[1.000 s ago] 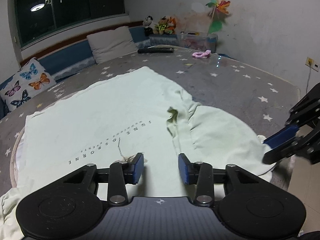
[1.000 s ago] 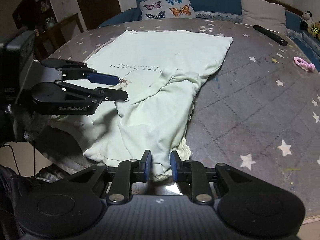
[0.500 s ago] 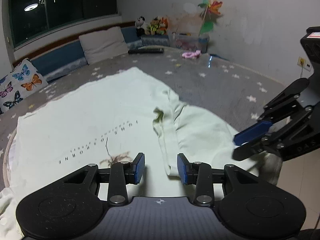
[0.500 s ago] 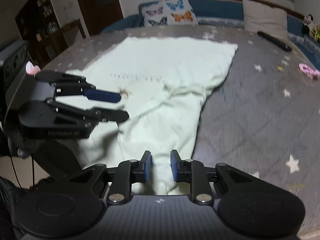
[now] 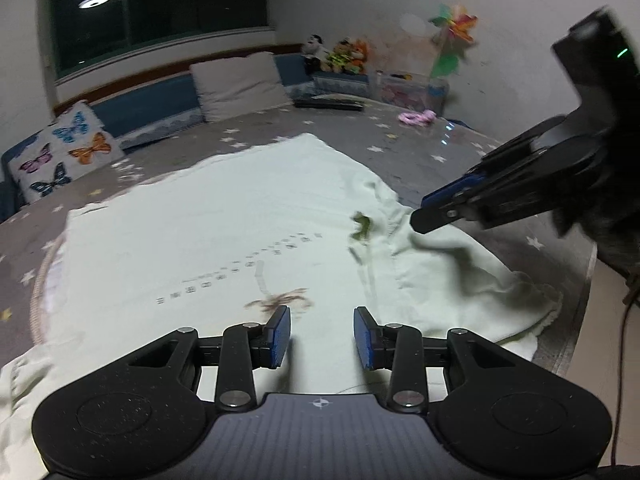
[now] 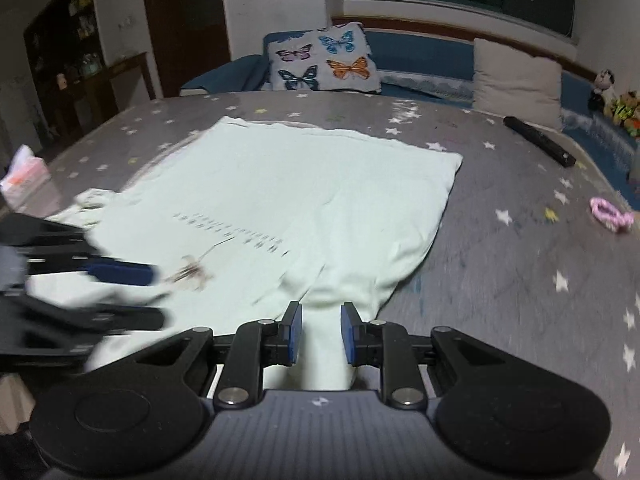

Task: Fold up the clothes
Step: 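Release the folded sleeve with the right gripper and move toward the other side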

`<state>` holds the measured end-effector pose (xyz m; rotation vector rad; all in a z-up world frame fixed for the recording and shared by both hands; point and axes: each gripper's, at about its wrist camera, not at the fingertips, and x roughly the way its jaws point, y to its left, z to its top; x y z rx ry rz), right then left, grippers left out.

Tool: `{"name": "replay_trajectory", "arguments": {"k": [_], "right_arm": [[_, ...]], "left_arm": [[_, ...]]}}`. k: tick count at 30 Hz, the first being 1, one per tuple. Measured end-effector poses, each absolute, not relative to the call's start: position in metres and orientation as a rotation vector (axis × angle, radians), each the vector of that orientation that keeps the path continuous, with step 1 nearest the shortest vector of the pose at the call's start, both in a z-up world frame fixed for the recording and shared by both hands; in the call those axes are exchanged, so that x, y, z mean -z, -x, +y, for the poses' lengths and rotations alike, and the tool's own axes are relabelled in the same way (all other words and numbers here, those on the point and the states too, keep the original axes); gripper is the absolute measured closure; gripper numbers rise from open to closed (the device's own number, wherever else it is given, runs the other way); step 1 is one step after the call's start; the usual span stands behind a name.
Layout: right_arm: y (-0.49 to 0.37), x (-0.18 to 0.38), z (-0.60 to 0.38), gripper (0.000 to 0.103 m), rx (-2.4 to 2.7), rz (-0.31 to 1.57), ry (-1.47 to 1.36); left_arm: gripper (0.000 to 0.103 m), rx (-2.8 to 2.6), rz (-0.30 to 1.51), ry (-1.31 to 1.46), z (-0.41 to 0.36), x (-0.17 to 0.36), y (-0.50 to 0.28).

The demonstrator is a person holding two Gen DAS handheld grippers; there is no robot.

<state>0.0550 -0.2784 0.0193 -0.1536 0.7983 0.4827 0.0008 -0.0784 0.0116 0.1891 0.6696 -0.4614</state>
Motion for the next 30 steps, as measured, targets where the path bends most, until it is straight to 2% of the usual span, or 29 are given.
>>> {"name": "replay_trajectory", "arguments": {"k": [7,19,30], "right_arm": [[-0.077,0.004,-0.260,0.083,-0.450,0.822,0.174],[-0.052,-0.025,-0.208,0.081,-0.627,0.765,0.263],[-0.030,-0.028,-0.096,0.080,-0.949,0.773,0.399]], "left_arm": [[0.063,0.270,0.651,-0.096,-0.015,-0.024,0.020],[0.053,-0.186,0.688,0.088,0.118,-0.021,0.062],[0.054,-0.174,0.706,0.209,0.149,-0.010,0.064]]}}
